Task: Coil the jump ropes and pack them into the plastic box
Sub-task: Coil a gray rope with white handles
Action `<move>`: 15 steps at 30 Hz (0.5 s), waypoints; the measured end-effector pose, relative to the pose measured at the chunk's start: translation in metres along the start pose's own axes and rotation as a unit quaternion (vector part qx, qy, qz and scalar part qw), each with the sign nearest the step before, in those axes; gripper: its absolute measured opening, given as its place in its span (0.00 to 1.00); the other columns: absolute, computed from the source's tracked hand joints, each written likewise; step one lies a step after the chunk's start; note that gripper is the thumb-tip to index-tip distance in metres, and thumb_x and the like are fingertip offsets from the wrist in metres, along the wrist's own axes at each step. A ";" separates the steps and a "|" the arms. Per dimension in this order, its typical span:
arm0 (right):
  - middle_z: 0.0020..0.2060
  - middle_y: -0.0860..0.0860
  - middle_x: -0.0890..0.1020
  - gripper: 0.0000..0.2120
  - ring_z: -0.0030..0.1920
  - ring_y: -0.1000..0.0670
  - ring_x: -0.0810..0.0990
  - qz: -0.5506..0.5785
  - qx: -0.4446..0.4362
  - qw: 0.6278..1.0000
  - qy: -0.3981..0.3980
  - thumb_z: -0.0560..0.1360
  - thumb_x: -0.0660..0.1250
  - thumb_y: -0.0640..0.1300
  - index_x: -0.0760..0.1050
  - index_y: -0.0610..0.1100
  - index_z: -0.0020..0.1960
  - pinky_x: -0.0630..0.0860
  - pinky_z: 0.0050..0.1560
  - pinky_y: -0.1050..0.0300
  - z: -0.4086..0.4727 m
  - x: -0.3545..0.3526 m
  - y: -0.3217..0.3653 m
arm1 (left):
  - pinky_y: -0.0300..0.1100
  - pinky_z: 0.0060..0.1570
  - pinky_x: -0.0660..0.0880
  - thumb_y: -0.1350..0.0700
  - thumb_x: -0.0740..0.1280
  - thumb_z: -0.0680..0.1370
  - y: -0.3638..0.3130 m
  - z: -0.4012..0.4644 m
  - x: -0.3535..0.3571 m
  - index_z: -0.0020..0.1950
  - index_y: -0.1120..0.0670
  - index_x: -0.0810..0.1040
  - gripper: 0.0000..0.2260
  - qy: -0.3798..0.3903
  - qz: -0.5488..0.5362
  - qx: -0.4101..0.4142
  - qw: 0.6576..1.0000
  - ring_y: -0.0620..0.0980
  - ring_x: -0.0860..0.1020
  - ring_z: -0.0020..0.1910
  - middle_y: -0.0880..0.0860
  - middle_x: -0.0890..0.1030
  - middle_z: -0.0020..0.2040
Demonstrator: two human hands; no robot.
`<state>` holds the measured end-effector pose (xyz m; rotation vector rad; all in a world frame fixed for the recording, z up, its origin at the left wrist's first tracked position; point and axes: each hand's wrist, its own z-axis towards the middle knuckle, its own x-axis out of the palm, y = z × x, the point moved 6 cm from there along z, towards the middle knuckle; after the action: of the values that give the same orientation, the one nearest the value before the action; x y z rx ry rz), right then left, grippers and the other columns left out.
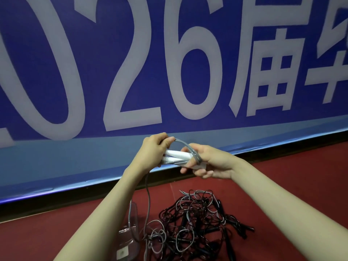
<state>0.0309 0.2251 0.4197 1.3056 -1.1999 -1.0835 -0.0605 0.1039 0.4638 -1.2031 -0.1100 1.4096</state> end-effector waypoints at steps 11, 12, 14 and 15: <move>0.48 0.42 0.82 0.16 0.40 0.41 0.83 0.070 -0.154 0.985 -0.044 0.71 0.69 0.35 0.72 0.41 0.58 0.79 0.42 0.56 -0.004 -0.002 0.020 | 0.37 0.19 0.67 0.52 0.61 0.82 0.003 -0.001 -0.023 0.34 0.58 0.68 0.18 -0.122 -0.008 -0.029 0.992 0.47 0.67 0.22 0.54 0.68 0.28; 0.47 0.42 0.82 0.14 0.38 0.43 0.83 0.002 -0.156 0.984 -0.083 0.74 0.71 0.39 0.71 0.42 0.57 0.78 0.38 0.57 -0.004 -0.003 0.020 | 0.37 0.19 0.67 0.52 0.61 0.82 0.002 -0.001 -0.023 0.34 0.57 0.68 0.18 -0.127 -0.002 -0.028 0.992 0.48 0.67 0.23 0.54 0.68 0.28; 0.35 0.44 0.82 0.09 0.28 0.48 0.78 -0.104 -0.163 0.967 -0.166 0.78 0.67 0.47 0.70 0.43 0.51 0.73 0.28 0.59 -0.004 -0.004 0.022 | 0.37 0.19 0.67 0.52 0.61 0.82 0.000 -0.002 -0.023 0.34 0.57 0.68 0.17 -0.135 0.007 -0.024 0.991 0.50 0.68 0.24 0.54 0.68 0.28; 0.29 0.47 0.77 0.09 0.23 0.52 0.73 -0.126 -0.167 0.957 -0.199 0.80 0.65 0.48 0.68 0.44 0.47 0.69 0.24 0.61 -0.004 -0.006 0.022 | 0.37 0.19 0.67 0.52 0.61 0.82 -0.001 -0.003 -0.023 0.34 0.58 0.69 0.17 -0.138 0.007 -0.022 0.990 0.51 0.68 0.24 0.55 0.68 0.28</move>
<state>0.0323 0.2316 0.4422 1.0203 -1.0873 -1.7165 -0.0636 0.0848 0.4767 -1.0391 -0.3269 1.5877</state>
